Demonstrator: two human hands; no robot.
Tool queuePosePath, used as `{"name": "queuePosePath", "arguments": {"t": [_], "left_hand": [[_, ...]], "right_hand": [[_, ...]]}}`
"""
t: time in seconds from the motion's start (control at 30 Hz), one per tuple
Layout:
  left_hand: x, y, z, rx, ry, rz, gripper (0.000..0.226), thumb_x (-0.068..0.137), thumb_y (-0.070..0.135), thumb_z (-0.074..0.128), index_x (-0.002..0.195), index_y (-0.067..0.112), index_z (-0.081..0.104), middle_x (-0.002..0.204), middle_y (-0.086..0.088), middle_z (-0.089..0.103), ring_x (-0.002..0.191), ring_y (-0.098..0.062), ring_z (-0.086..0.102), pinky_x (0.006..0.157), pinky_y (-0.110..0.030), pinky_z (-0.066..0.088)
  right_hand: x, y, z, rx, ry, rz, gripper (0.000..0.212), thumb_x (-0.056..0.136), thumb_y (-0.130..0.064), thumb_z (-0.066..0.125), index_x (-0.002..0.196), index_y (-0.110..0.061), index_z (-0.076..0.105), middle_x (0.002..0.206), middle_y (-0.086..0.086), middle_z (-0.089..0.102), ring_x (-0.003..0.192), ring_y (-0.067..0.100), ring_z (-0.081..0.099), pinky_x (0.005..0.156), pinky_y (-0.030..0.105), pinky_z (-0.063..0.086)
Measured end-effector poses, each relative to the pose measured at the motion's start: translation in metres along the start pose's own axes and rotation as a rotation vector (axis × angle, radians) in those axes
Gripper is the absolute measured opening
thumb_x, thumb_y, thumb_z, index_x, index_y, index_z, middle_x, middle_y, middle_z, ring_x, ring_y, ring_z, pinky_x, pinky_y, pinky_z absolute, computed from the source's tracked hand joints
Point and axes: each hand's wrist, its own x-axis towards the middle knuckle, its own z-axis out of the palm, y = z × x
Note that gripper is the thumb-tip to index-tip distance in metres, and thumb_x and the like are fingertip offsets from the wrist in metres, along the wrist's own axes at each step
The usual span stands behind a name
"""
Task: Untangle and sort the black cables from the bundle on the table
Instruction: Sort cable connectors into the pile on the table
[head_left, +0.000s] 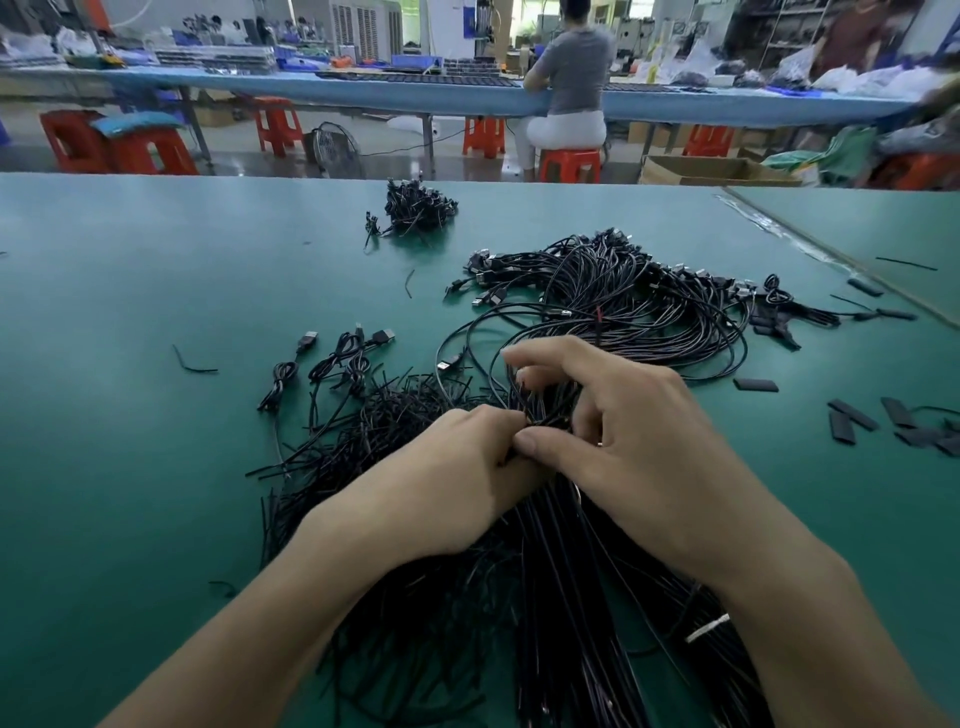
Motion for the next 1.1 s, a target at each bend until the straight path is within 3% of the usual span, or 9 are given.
{"name": "queuePosePath", "arguments": {"t": [0.07, 0.2, 0.3, 0.37, 0.5, 0.67, 0.8, 0.97, 1.1], "left_hand": [[0.000, -0.001, 0.001, 0.002, -0.033, 0.002, 0.027, 0.093, 0.022, 0.056, 0.068, 0.015, 0.045, 0.055, 0.003, 0.043, 0.047, -0.011, 0.033, 0.044, -0.023, 0.027], [0.000, -0.001, 0.001, 0.002, -0.069, 0.016, 0.032, 0.093, 0.024, 0.056, 0.064, 0.023, 0.042, 0.057, 0.004, 0.042, 0.051, -0.012, 0.034, 0.046, -0.025, 0.030], [0.001, -0.002, 0.001, 0.113, -0.073, -0.008, 0.033, 0.092, 0.036, 0.055, 0.065, 0.022, 0.042, 0.058, 0.002, 0.045, 0.054, -0.016, 0.039, 0.051, -0.033, 0.035], [0.001, -0.001, 0.001, 0.179, -0.073, -0.014, 0.035, 0.093, 0.040, 0.053, 0.066, 0.024, 0.040, 0.059, 0.001, 0.044, 0.056, -0.019, 0.042, 0.052, -0.034, 0.035], [-0.001, 0.002, 0.001, 0.299, -0.025, 0.015, 0.039, 0.096, 0.041, 0.049, 0.064, 0.023, 0.037, 0.057, 0.001, 0.041, 0.055, -0.024, 0.041, 0.054, -0.034, 0.031], [-0.001, 0.004, 0.001, 0.348, -0.002, 0.037, 0.044, 0.097, 0.036, 0.052, 0.060, 0.023, 0.032, 0.055, -0.002, 0.035, 0.051, -0.027, 0.038, 0.050, -0.033, 0.025], [-0.003, 0.007, -0.002, 0.122, 0.005, 0.026, 0.022, 0.091, 0.032, 0.051, 0.078, 0.015, 0.055, 0.063, 0.001, 0.051, 0.060, -0.022, 0.049, 0.055, -0.038, 0.040], [0.016, 0.012, -0.002, -0.478, -0.094, -0.436, 0.028, 0.103, 0.019, 0.038, 0.078, 0.016, 0.050, 0.063, 0.002, 0.037, 0.051, -0.011, 0.030, 0.047, -0.027, 0.027], [0.004, 0.019, -0.010, -1.098, 0.003, -0.320, 0.029, 0.102, 0.019, 0.047, 0.074, 0.017, 0.055, 0.058, 0.002, 0.043, 0.050, -0.009, 0.035, 0.041, -0.018, 0.030]], "right_hand": [[0.000, 0.000, -0.001, -0.002, -0.008, 0.009, 0.041, 0.082, -0.029, 0.076, 0.119, -0.042, 0.062, 0.089, -0.037, 0.058, 0.073, -0.005, 0.052, 0.065, 0.007, 0.036], [-0.001, 0.001, -0.001, 0.045, -0.024, 0.053, 0.029, 0.079, -0.029, 0.078, 0.103, -0.040, 0.066, 0.086, -0.023, 0.064, 0.066, 0.000, 0.053, 0.059, 0.015, 0.038], [-0.001, 0.002, 0.000, -0.009, -0.048, 0.088, 0.018, 0.079, -0.035, 0.077, 0.094, -0.040, 0.068, 0.073, -0.031, 0.060, 0.067, -0.004, 0.052, 0.058, 0.016, 0.034], [-0.001, 0.001, 0.001, -0.024, -0.046, 0.106, 0.014, 0.078, -0.034, 0.077, 0.089, -0.040, 0.070, 0.064, -0.024, 0.059, 0.065, -0.001, 0.051, 0.059, 0.018, 0.035], [-0.001, -0.003, 0.001, -0.007, -0.013, 0.108, 0.014, 0.080, -0.028, 0.076, 0.087, -0.038, 0.071, 0.072, -0.017, 0.066, 0.072, 0.002, 0.058, 0.071, 0.031, 0.053], [-0.001, -0.008, 0.006, -0.023, 0.001, 0.051, 0.015, 0.088, -0.022, 0.067, 0.093, -0.034, 0.059, 0.075, -0.020, 0.063, 0.078, 0.007, 0.061, 0.072, 0.040, 0.054], [-0.001, -0.009, 0.008, -0.006, 0.017, -0.005, 0.020, 0.092, -0.019, 0.061, 0.094, -0.035, 0.049, 0.077, -0.017, 0.059, 0.075, 0.007, 0.057, 0.070, 0.042, 0.052], [0.001, -0.007, 0.007, -0.005, 0.137, -0.061, 0.021, 0.093, -0.014, 0.061, 0.095, -0.030, 0.048, 0.077, -0.015, 0.056, 0.079, 0.009, 0.054, 0.068, 0.042, 0.049], [0.003, -0.010, 0.007, -0.032, 0.263, -0.135, 0.022, 0.091, -0.012, 0.064, 0.094, -0.027, 0.048, 0.080, -0.017, 0.053, 0.081, 0.008, 0.051, 0.067, 0.032, 0.047]]}}
